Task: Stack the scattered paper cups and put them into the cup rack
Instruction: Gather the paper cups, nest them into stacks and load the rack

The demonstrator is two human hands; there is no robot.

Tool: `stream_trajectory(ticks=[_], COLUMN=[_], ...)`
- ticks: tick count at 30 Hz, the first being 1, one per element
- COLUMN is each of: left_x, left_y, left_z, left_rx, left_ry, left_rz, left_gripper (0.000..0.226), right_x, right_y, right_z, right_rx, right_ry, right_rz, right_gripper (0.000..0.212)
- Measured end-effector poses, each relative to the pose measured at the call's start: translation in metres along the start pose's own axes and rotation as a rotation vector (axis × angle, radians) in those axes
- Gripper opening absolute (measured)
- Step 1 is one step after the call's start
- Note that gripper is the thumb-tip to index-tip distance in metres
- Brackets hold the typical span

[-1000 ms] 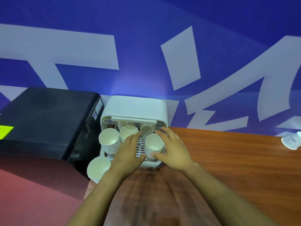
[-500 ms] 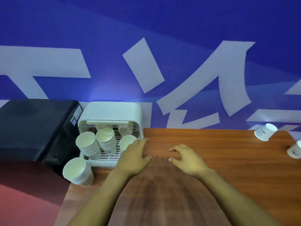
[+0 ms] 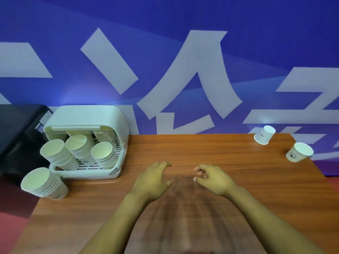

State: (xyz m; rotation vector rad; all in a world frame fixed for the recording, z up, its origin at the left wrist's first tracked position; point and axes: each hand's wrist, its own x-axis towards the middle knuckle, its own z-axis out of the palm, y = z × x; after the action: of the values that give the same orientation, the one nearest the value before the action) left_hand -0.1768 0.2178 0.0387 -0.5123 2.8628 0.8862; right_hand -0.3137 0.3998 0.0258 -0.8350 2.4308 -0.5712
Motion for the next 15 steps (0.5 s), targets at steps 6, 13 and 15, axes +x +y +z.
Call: stream_trajectory(ticks=[6, 13, 15], left_x=[0.013, 0.03, 0.036], left_y=[-0.006, -0.003, 0.003], left_z=[-0.009, 0.013, 0.018], left_rx=[-0.043, -0.155, -0.167], left_ry=[0.034, -0.01, -0.023], left_rz=[0.022, 0.028, 0.049], left_gripper=[0.051, 0.05, 0.05], right_x=[-0.009, -0.03, -0.036], right_y=[-0.005, 0.009, 0.016], right_z=[0.004, -0.015, -0.02], right_rx=[-0.014, -0.031, -0.038], right_ry=[-0.015, 0.025, 0.024], right_rz=[-0.005, 0.059, 0.071], right_gripper=[0.034, 0.031, 0.03])
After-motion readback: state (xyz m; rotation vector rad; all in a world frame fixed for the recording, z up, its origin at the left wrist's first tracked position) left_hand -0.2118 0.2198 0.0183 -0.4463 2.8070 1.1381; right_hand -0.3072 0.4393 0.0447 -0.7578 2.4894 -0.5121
